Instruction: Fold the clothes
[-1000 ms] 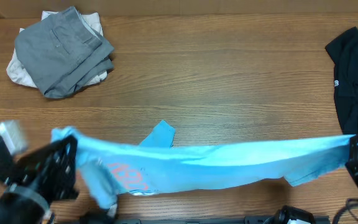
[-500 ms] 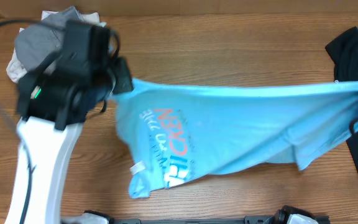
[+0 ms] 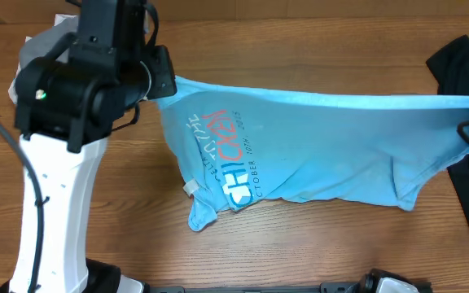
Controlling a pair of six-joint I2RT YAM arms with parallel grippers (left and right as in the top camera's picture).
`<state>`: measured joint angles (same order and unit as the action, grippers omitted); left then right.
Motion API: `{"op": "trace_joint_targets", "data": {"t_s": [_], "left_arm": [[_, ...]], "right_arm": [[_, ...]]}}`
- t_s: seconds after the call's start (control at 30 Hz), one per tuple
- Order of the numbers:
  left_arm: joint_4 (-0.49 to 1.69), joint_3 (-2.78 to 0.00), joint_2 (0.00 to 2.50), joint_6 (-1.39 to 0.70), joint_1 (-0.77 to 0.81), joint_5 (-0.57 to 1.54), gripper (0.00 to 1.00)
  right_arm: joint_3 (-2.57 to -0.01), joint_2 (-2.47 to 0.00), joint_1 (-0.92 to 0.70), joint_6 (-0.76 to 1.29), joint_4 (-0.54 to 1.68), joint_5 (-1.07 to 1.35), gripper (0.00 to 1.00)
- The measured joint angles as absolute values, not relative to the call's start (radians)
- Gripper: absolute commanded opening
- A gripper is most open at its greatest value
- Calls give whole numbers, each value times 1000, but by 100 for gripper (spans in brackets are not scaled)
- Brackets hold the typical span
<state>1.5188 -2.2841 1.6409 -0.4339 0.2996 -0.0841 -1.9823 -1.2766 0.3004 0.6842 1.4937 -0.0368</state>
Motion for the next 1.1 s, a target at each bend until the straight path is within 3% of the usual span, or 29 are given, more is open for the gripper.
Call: {"op": "trace_joint_targets", "data": {"t_s": [0.2,0.37,0.87,1.1], "left_arm": [[1678,-2413,1615,-437,300,-83,4],[1689,-2431,1531,-446,300,4,4],[1690,-2404,1452,-516,300,70,4],[1420,-2390,1660,-518,280,9,4]], "right_arm": [[-1982,-1159,300,683,1519,14,4],[-1989,-1061,300,684,1567,65,4],[-1995,-1109,300,668,1596,129,4],[-2001,-1311,300,662,1364,245,4]]}}
